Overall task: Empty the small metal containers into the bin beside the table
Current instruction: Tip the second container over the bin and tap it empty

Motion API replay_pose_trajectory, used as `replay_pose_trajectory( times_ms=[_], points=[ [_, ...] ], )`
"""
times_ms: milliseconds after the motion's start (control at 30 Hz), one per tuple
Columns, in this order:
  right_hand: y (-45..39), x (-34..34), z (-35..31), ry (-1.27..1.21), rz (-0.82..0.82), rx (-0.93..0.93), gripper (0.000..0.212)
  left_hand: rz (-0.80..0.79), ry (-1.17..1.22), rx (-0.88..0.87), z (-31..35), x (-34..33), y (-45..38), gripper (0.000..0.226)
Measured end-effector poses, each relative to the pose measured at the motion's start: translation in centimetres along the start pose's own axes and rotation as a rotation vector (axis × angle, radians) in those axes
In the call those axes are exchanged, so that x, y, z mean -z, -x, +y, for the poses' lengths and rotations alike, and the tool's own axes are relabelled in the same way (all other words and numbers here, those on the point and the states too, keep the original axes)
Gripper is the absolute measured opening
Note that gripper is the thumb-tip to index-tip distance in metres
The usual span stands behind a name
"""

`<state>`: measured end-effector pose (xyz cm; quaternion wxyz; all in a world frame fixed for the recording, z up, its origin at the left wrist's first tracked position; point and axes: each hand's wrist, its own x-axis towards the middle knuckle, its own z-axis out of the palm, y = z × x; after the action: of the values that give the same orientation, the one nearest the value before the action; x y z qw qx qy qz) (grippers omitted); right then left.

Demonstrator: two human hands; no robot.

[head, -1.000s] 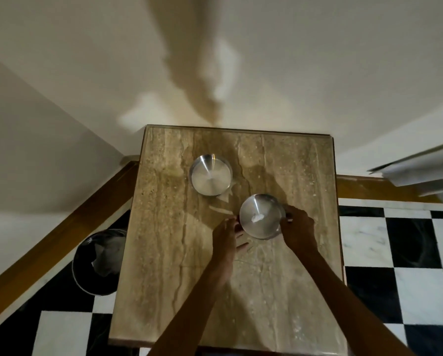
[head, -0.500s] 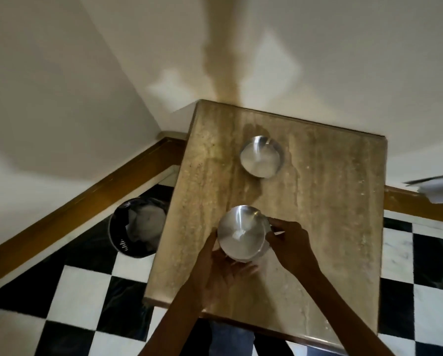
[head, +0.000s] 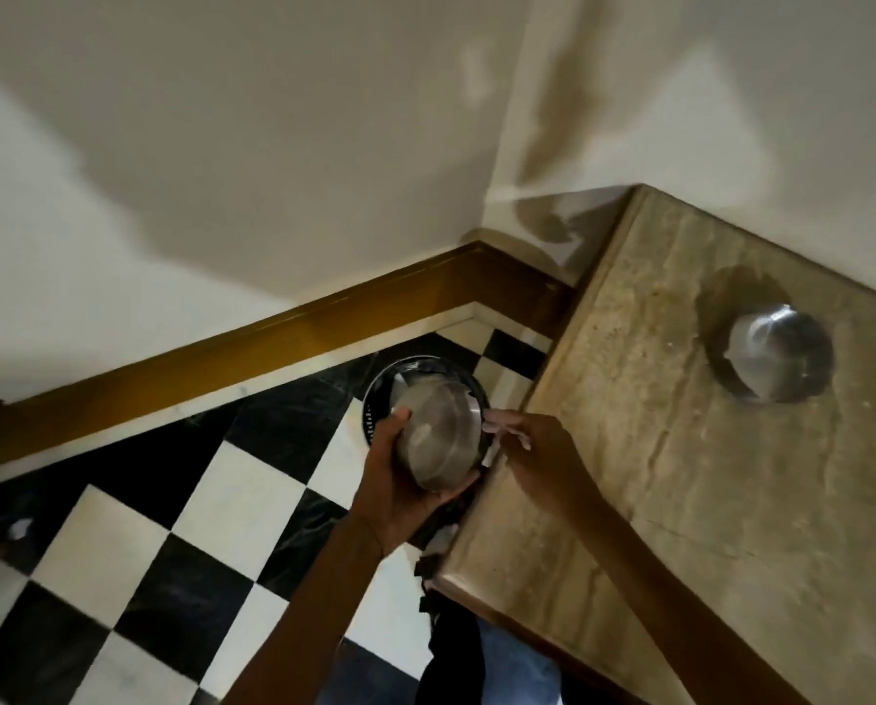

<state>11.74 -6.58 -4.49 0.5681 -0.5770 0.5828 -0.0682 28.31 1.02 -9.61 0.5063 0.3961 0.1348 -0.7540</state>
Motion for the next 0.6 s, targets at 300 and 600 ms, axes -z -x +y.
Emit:
replay_pose_trajectory(
  times_ms=[300, 600],
  points=[
    [-4.1, -6.2, -0.7, 0.448, 0.068, 0.454, 0.067, 0.335, -1.597, -0.633, 3.7, 7.3, -6.0, 0.13],
    [-6.2, -7.7, 3.8, 1.066, -0.219, 0.665, 0.098, 0.264, -1.656, -0.8, 2.0, 9.4, -6.9, 0.134]
  ],
)
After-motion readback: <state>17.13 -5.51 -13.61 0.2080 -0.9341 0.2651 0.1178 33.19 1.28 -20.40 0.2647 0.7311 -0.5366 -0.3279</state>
